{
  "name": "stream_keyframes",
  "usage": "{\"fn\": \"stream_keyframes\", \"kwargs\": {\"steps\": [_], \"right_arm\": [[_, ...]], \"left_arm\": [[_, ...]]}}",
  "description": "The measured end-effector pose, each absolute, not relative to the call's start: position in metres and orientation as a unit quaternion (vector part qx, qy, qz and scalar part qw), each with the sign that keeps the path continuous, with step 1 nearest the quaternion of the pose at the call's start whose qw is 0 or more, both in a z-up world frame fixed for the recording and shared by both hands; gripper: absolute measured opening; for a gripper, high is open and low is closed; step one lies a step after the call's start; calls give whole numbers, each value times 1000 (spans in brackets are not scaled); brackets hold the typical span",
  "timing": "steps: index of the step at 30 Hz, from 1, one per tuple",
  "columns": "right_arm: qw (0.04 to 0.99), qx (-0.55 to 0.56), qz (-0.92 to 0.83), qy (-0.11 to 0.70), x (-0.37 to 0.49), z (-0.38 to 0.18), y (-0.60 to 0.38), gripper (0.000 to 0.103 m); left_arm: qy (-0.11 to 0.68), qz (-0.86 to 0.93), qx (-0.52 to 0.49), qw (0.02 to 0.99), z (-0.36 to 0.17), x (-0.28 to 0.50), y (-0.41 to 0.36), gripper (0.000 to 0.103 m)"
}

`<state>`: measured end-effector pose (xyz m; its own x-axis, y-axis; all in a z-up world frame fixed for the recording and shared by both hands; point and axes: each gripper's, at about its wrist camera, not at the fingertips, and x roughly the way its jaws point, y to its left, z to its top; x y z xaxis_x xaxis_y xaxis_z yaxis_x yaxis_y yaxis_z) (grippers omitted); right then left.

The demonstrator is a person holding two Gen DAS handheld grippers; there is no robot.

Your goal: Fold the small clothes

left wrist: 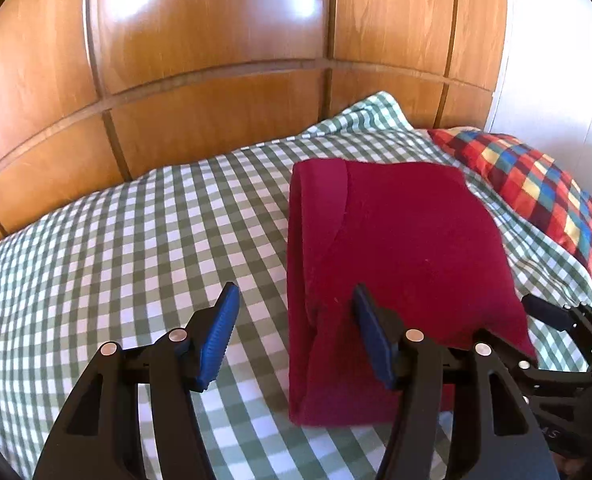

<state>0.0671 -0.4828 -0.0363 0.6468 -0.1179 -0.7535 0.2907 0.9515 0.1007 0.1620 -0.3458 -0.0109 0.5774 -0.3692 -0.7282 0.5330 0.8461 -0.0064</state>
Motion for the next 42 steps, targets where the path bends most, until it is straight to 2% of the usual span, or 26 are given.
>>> {"fn": "stream_keyframes", "kwargs": {"steps": [5,10,15,18,19,21,23,27,29,35,37,42], "right_arm": [[896,112,-137,407,58,-38,-481,84],[889,124,-155,414,49,-37,-479,86],[871,166,-148,438,53,-62,-491,86],[865,192,-153,437,51,-66,-498,90],[867,188,-156,435,49,-64,-496,90],[873,160,-172,427,44,-54,-488,90],[877,139,-187,420,38,-42,-477,91],[888,130,-210,388,23,-16,-453,101],[895,106,-218,374,19,-3,-436,101],[905,87,-238,343,7,20,-406,101],[904,90,-245,339,3,22,-402,101],[901,90,-256,338,-8,24,-396,101]], "left_arm": [[377,-251,98,886,-1,149,-335,59],[372,-244,86,892,9,140,-323,59],[366,-231,73,899,20,132,-307,59],[357,-222,69,904,27,124,-294,59],[355,-219,69,906,29,122,-289,65],[351,-209,63,911,32,115,-276,70],[352,-201,57,913,30,109,-265,70],[356,-183,51,915,25,100,-246,70],[359,-172,44,916,25,98,-238,70],[330,-172,45,927,41,78,-227,83],[320,-172,46,931,47,72,-225,90],[307,-176,45,934,54,62,-221,95]]}}
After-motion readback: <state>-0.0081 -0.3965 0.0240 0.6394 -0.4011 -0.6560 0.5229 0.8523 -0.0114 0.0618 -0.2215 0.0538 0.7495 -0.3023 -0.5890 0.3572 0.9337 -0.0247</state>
